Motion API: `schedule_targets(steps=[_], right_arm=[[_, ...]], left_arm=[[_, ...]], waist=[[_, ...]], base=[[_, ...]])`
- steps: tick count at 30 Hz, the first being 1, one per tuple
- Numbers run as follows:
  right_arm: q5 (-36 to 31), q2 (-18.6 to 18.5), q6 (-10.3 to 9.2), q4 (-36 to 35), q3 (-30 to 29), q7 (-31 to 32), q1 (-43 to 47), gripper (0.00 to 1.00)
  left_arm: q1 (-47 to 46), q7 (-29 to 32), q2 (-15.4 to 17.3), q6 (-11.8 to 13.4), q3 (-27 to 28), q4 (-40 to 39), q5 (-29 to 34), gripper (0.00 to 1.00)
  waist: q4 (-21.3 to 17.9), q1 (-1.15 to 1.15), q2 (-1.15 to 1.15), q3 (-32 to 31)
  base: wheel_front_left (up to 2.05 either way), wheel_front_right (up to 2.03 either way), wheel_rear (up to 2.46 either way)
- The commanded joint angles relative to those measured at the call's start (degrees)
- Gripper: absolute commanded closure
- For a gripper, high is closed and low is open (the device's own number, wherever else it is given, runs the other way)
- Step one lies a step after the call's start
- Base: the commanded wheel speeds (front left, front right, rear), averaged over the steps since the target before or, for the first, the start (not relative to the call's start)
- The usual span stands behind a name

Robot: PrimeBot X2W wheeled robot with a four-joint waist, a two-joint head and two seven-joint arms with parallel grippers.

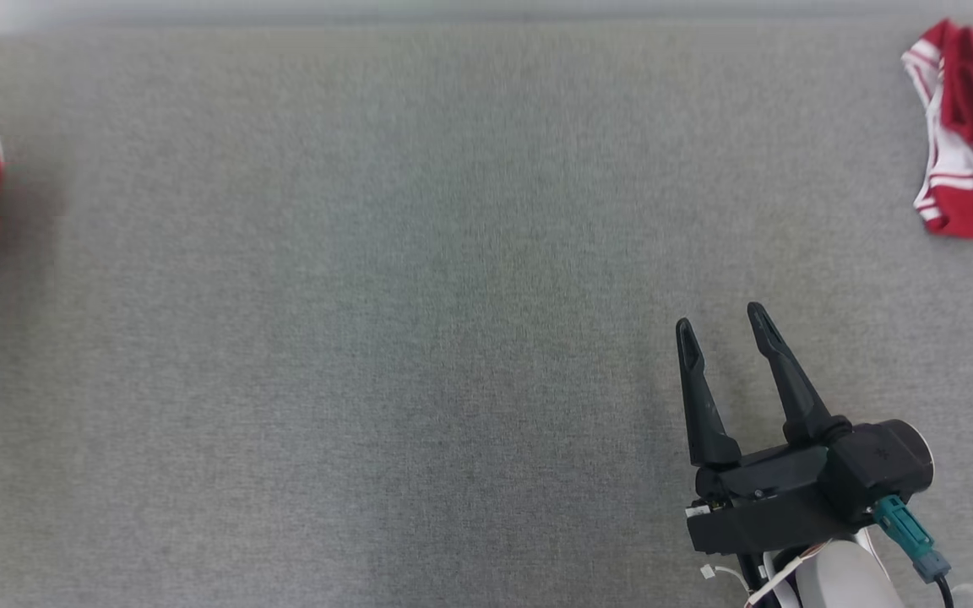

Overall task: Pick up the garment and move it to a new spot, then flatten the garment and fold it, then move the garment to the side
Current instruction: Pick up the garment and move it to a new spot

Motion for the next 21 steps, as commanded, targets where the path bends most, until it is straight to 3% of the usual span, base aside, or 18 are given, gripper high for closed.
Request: schedule_targets(steps=[1, 12, 21], right_arm=[[0.81, 0.06, -0.15, 0.44, 0.14, 0.00, 1.09, 0.00], [2.42, 0.05, -0.15, 2.18, -2.01, 0.00, 3.86, 0.00], [3.92, 0.07, -0.15, 3.46, -2.78, 0.00, 5.47, 0.00]], left_arm=[[-0.99, -2.37, -0.03, 0.14, -2.17, -2.64, -1.19, 1.00], [-3.85, -7.19, -1.09, 0.14, -17.44, -20.29, -8.68, 1.00], [-5.54, -7.33, -4.75, 0.13, -23.20, -30.68, -13.20, 1.00]], waist=[[0.43, 0.00, 0.00, -3.45], [-1.11, 0.00, 0.00, -9.25], [-5.23, 0.00, 0.00, -10.89]], base=[[0.00, 0.00, 0.00], [0.00, 0.00, 0.00], [0.00, 0.00, 0.00]])
